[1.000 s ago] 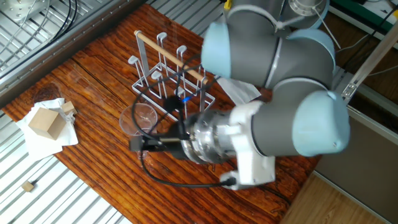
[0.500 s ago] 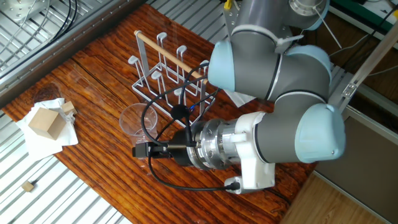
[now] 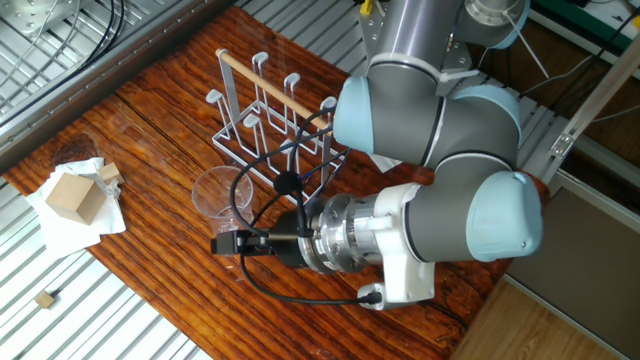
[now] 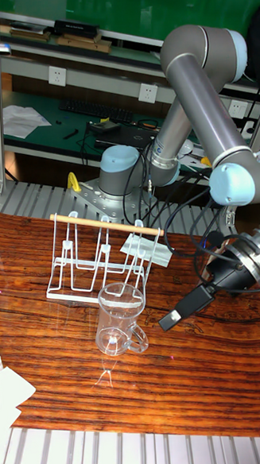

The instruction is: Put the cup on the cup rack

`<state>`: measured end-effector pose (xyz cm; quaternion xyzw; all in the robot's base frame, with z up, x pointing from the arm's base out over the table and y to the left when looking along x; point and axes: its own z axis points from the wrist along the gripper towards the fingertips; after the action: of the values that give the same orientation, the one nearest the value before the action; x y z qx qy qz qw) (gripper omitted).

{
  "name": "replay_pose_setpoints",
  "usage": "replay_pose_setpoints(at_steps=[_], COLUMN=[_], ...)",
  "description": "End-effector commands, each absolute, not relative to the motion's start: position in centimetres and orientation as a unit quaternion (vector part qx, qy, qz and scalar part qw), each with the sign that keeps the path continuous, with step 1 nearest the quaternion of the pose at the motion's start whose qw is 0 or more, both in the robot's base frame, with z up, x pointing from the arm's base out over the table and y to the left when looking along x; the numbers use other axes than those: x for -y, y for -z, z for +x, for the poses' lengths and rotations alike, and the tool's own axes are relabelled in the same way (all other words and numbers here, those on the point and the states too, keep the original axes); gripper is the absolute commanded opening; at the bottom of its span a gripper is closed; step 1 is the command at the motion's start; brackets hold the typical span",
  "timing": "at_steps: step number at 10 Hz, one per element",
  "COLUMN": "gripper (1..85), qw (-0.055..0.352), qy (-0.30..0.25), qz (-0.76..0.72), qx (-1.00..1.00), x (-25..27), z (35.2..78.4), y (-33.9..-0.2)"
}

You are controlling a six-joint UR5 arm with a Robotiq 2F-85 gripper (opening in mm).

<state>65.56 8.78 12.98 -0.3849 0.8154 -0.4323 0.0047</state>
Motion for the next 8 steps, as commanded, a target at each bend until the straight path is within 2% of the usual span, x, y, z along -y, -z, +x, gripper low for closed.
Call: replay_pose_setpoints(at_steps=[1, 8], gripper=[49.3, 48.0], qw=[0.007, 0.022], qy=[0.431, 0.427], qz=[-0.382, -0.389], qx=[-0.818, -0.816], x=[-8.47, -7.73], z=[65.47, 66.42], y=[-12.42, -11.75])
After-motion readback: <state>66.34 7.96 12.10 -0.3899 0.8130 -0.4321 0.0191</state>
